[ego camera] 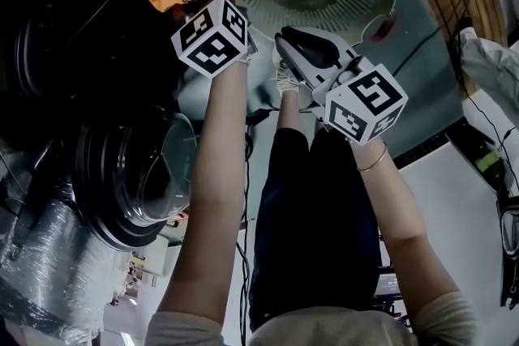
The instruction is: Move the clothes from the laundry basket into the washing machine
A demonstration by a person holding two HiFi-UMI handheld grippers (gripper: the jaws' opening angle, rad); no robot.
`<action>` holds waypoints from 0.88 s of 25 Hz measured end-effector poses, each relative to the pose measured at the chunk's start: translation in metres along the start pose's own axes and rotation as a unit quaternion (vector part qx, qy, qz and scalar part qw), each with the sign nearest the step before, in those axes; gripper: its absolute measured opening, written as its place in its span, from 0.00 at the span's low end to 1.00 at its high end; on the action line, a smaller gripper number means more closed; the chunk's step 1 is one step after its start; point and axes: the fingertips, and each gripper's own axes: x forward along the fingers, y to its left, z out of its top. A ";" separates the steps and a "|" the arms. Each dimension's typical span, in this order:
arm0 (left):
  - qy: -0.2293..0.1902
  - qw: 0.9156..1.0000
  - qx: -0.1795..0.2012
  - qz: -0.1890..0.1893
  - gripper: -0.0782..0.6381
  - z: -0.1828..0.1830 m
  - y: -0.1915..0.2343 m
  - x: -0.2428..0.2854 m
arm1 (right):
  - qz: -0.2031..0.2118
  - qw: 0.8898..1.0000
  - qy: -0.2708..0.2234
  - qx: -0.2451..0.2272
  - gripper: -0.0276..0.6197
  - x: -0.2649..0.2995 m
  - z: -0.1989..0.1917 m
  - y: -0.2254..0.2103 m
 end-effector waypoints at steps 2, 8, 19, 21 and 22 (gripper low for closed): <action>-0.016 1.000 -0.010 -0.006 0.23 0.011 0.003 -0.006 | -0.004 1.000 -0.001 0.000 0.13 0.000 0.002 -0.002; -0.110 0.993 -0.011 -0.037 0.22 0.076 0.010 -0.024 | -0.012 1.000 -0.011 0.003 0.12 -0.004 0.011 -0.005; -0.211 0.977 0.001 0.029 0.21 0.181 0.061 -0.024 | -0.012 1.000 -0.016 0.006 0.11 -0.005 0.016 -0.001; -0.229 0.973 0.007 0.037 0.21 0.198 0.067 -0.028 | -0.011 1.000 -0.016 0.006 0.11 -0.005 0.015 -0.001; -0.238 0.970 0.007 0.040 0.21 0.205 0.070 -0.029 | -0.011 1.000 -0.016 0.006 0.11 -0.004 0.015 -0.001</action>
